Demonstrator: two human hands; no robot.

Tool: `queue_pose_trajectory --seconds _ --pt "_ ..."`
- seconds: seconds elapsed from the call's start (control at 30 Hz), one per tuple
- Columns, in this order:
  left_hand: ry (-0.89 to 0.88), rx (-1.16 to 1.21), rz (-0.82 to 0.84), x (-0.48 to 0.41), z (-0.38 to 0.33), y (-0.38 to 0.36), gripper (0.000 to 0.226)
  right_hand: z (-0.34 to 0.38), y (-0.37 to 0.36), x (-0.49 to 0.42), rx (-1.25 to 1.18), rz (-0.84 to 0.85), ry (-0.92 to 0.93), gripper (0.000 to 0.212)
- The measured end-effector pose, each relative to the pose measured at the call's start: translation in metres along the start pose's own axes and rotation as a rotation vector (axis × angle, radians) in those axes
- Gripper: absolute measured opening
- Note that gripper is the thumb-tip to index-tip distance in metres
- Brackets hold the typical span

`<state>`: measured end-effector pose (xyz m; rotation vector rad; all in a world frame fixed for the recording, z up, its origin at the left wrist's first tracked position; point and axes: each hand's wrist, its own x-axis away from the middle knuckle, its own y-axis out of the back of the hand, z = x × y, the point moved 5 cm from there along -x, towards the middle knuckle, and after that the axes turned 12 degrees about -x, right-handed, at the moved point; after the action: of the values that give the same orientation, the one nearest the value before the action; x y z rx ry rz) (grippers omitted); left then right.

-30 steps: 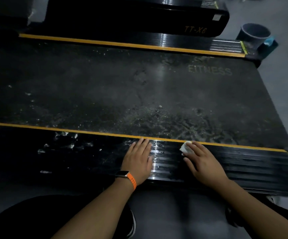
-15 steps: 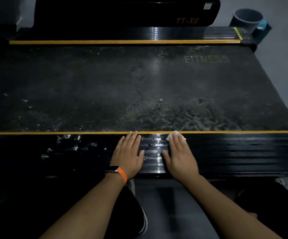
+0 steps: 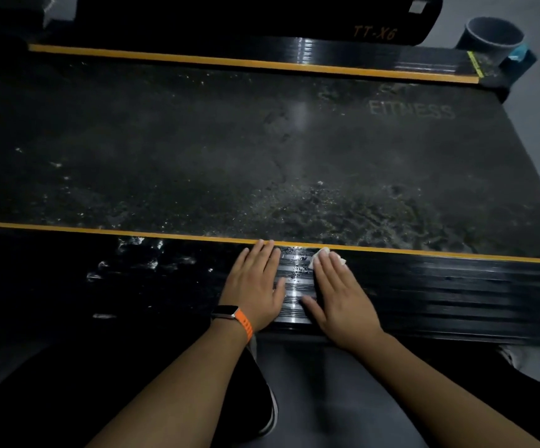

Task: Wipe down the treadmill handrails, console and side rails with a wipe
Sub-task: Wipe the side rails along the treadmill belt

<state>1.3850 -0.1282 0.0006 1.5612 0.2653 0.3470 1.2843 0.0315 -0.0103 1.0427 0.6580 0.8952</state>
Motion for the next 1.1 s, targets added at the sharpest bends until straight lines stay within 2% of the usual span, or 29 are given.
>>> queue_pose_trajectory --seconds 0.1,0.2,0.3,0.43,0.53,0.63,0.73,0.87,0.97,1.1 --pt "-0.001 0.009 0.004 0.000 0.001 0.000 0.068 -0.011 0.005 0.007 -0.018 0.032 0.031 0.078" --pt "-0.010 0.019 0.011 0.001 0.000 0.000 0.070 -0.037 0.013 0.027 0.001 0.003 -0.059 0.078" --pt "-0.014 0.016 0.006 0.001 0.000 0.000 0.071 -0.031 0.008 0.036 0.027 -0.028 -0.131 0.083" --pt "-0.012 0.026 -0.013 0.002 0.000 0.002 0.069 0.007 -0.009 0.031 0.017 -0.031 -0.047 0.084" --pt "-0.017 0.030 -0.016 0.002 0.000 0.002 0.068 -0.002 -0.003 0.040 0.037 0.005 0.025 0.079" --pt "-0.016 0.034 0.000 0.002 0.000 0.001 0.068 -0.027 0.008 0.055 0.055 -0.006 -0.057 0.075" --pt "-0.016 0.029 -0.001 0.002 0.000 0.000 0.067 -0.019 0.004 0.058 0.032 -0.061 -0.132 0.077" --pt "-0.012 0.028 -0.017 0.002 0.001 -0.001 0.065 0.017 -0.013 0.049 -0.005 -0.053 -0.039 0.079" --pt "-0.012 0.028 -0.009 0.002 0.001 -0.001 0.065 0.007 -0.006 0.058 0.033 -0.029 0.040 0.072" --pt "-0.013 0.029 0.006 0.001 0.001 -0.002 0.066 -0.020 0.007 0.081 0.020 -0.087 -0.065 0.069"
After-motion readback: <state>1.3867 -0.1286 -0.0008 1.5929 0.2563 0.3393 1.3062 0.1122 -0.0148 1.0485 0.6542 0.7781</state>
